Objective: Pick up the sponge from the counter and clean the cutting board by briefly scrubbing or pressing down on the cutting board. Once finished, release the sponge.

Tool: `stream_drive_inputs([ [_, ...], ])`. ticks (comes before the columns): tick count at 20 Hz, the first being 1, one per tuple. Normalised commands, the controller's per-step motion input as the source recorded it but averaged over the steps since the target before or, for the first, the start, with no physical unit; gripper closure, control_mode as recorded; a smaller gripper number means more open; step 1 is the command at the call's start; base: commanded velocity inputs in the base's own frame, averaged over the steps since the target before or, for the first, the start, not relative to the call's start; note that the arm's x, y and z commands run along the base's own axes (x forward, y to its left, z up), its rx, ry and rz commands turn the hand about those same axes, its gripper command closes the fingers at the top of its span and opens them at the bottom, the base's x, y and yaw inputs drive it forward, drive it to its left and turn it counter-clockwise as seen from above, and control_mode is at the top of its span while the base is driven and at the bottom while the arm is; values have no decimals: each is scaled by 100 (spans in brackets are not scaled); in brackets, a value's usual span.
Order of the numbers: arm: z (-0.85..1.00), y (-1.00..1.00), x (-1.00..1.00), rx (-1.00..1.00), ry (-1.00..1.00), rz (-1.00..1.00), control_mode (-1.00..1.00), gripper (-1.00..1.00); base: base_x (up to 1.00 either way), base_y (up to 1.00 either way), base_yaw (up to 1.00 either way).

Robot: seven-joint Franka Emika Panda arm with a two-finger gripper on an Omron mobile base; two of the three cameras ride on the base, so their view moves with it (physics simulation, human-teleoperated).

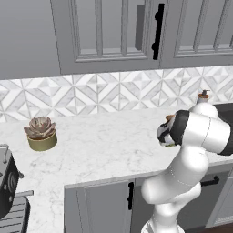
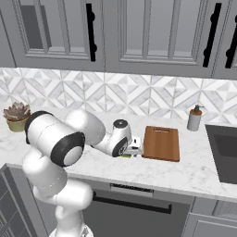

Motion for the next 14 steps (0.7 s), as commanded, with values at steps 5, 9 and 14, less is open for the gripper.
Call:
stream_drive_inputs([
  [5,-27,0,26,0,0,0,-100,100,0,0,0],
  [9,-51,0,0,0,0,0,-100,100,0,0,0],
  [14,-37,0,-1,3,0,0,-100,100,0,0,0],
])
